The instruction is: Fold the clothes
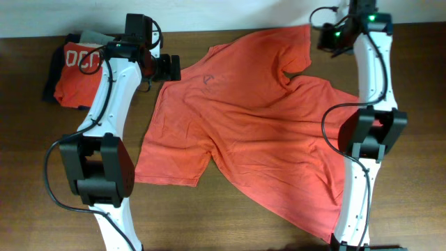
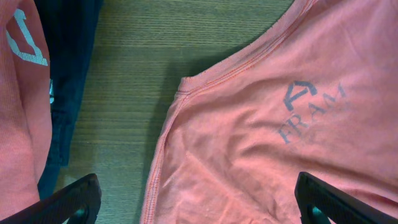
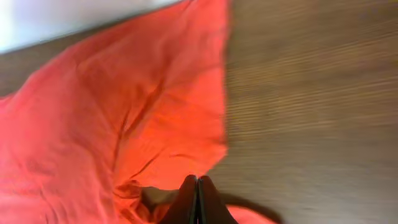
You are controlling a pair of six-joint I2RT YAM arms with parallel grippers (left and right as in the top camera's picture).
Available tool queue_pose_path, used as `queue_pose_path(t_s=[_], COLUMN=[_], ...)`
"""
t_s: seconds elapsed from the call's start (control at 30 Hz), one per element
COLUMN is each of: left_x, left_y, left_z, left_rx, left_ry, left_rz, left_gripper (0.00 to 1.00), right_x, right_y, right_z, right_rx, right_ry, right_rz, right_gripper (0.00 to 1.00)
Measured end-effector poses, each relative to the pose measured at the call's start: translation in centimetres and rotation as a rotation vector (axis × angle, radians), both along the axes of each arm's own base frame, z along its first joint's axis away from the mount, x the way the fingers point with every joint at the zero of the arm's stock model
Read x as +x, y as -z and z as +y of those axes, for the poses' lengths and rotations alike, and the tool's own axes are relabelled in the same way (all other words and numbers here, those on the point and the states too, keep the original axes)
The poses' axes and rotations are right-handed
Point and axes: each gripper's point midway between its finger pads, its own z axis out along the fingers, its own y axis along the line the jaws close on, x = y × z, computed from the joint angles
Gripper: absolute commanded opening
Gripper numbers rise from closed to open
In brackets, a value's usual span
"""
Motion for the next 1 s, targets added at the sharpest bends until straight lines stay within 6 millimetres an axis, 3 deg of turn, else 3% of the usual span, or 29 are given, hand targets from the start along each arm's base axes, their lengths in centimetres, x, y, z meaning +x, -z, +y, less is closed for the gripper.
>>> queue_pose_path(t_s=[0.17, 0.37, 0.67, 1.0], left_x=[0.0, 0.0, 0.0, 0.0], left_y=[0.0, 0.0, 0.0, 0.0], left_z=[0.0, 0.0, 0.0, 0.0], left_rx=[0.0, 0.0, 0.0, 0.0], left_ry=[-0.001, 0.0, 0.0, 0.0], left_rz=[0.0, 0.0, 0.0, 0.0], left_gripper=[0.99, 0.99, 0.99, 0.99], right_x=[0.3, 0.1, -0.2, 0.9], right_y=[3.3, 6.2, 9.5, 9.9], right_z=[3.7, 5.6, 3.6, 0.6], right_rx=[0.039, 0.017, -0.079, -0.224], right_ry=[-0.084, -0.12, -0.068, 0.013], right_rz=[0.015, 0.041, 0.07, 0.03], right_gripper=[0.04, 0.04, 0.04, 0.04])
